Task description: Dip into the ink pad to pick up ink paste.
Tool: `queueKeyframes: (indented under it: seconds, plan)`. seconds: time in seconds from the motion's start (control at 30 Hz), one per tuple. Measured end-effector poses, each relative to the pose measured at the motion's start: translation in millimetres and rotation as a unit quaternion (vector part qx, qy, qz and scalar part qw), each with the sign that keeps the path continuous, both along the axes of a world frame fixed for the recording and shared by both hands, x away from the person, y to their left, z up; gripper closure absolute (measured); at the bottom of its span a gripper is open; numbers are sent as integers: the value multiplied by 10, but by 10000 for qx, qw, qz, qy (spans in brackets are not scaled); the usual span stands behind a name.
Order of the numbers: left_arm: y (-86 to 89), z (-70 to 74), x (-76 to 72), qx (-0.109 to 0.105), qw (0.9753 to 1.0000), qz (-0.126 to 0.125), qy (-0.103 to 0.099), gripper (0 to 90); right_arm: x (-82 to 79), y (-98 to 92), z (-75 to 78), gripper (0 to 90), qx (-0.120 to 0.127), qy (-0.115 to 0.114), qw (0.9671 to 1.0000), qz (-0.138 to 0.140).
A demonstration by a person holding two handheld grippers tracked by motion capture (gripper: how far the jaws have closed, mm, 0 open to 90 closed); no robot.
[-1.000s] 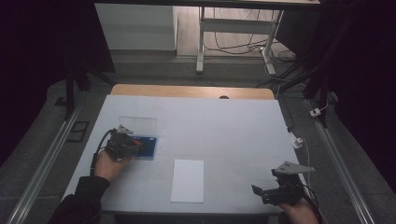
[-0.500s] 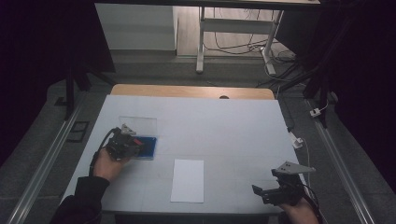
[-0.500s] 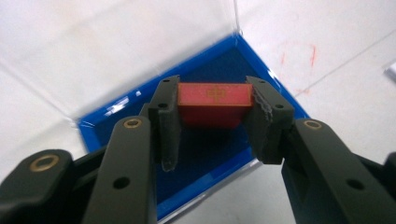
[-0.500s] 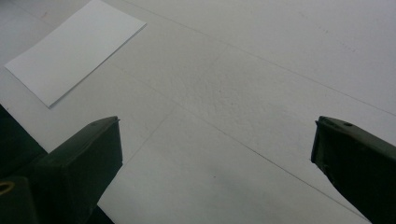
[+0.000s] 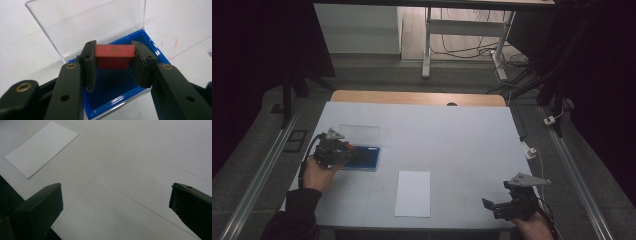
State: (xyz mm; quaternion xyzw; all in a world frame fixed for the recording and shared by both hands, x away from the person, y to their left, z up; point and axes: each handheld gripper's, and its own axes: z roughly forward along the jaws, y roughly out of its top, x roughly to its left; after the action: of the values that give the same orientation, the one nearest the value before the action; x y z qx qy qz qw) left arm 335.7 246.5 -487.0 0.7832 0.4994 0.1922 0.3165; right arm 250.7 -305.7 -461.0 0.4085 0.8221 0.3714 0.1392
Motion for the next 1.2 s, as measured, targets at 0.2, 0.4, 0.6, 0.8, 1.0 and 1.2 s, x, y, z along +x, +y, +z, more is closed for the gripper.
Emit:
queueKeyframes:
  seconds: [0.2, 0.4, 0.6, 0.8, 1.0, 1.2]
  plan:
    - [3, -30, 23, 20, 9999, -8, 115, 582, -3, -7, 3, 0, 18, -10, 10000, -12]
    - [-6, -77, 42, 111, 9996, -46, 273, 582, -5, -3, 4, 0, 0, -16, 10000, 3]
    - [-16, -130, 57, 178, 9989, -134, 408, 582, -3, 0, 0, 0, -9, -18, 10000, 29]
    - [-21, -174, 71, 184, 9987, -180, 446, 583, -5, 8, -1, 0, -47, -20, 10000, 18]
    - [-13, -197, 63, 67, 9988, -93, 469, 585, -5, 11, -3, 0, -65, -11, 10000, 18]
    - [-48, -213, 28, 151, 9991, -17, 401, 587, -6, 21, -4, 0, -114, -10, 9999, 27]
